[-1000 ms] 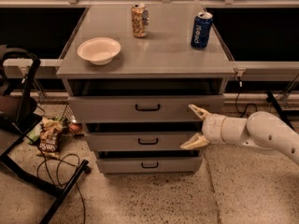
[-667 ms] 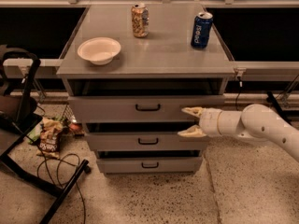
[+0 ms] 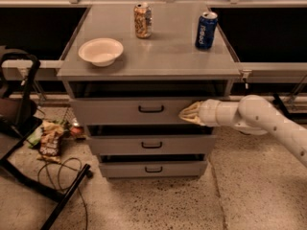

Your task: Close top drawer

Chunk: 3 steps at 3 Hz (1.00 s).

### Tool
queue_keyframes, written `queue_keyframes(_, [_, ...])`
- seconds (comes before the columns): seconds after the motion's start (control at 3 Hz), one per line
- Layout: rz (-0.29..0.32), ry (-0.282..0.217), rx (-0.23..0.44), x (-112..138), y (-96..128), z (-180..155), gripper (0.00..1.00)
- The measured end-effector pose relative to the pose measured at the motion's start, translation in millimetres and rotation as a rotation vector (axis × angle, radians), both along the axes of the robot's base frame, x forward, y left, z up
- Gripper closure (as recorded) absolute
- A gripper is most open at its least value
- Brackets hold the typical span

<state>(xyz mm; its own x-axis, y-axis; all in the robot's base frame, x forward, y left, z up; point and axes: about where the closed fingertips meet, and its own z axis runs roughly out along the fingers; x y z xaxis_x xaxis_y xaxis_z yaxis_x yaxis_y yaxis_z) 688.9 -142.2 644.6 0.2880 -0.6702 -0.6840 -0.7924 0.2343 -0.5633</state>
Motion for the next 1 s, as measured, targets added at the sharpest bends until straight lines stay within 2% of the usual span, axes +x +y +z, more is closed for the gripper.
queue_keyframes(0.33, [0.000,0.000,0.000,-0.2,0.0,0.0,1.00])
queue_keyframes(0.67, [0.000,0.000,0.000,-0.2,0.0,0.0,1.00])
queue_keyframes(1.0, [0.035,0.016,-0.024,-16.0,2.3,3.3,1.00])
